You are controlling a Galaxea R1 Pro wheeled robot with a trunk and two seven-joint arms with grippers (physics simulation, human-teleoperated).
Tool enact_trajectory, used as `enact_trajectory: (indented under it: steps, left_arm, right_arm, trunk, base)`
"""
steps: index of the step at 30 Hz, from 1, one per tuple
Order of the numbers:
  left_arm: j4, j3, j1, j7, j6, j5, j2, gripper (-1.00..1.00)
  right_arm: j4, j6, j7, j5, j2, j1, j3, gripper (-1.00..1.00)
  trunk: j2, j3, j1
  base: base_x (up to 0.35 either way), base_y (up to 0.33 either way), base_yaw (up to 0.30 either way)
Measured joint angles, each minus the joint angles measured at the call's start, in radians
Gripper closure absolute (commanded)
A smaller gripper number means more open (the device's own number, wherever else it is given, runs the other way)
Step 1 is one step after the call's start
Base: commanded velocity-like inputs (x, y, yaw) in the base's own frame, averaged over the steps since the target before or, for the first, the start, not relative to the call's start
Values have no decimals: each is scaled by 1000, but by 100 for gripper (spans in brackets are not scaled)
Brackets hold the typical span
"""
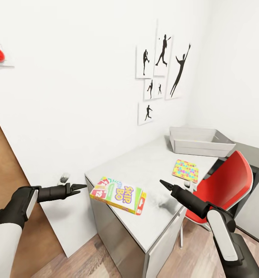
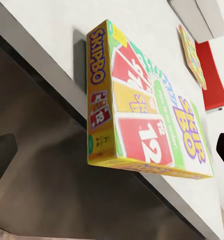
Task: Put all the toys in the child's room - the three board games (two on the bed and one on the table), the two jigsaw puzzles on the table, and the tennis ball on the table - inside the toy box on the table in the child's room.
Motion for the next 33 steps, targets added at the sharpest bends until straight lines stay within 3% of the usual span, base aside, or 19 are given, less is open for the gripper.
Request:
enact_trajectory:
  steps: [14,33]
  left_arm:
    - [0,0,0,0,0,-1,0,-100]
    - [-2,3,0,-1,-6,5,-2,-100]
  right_arm:
    - [0,0,0,0,0,0,0,-100]
    - [0,0,0,0,0,0,0,-100]
  trunk:
    - [-98,-44,54]
    - [-98,-44,54]
  base:
    - [0,0,0]
    - [0,0,0]
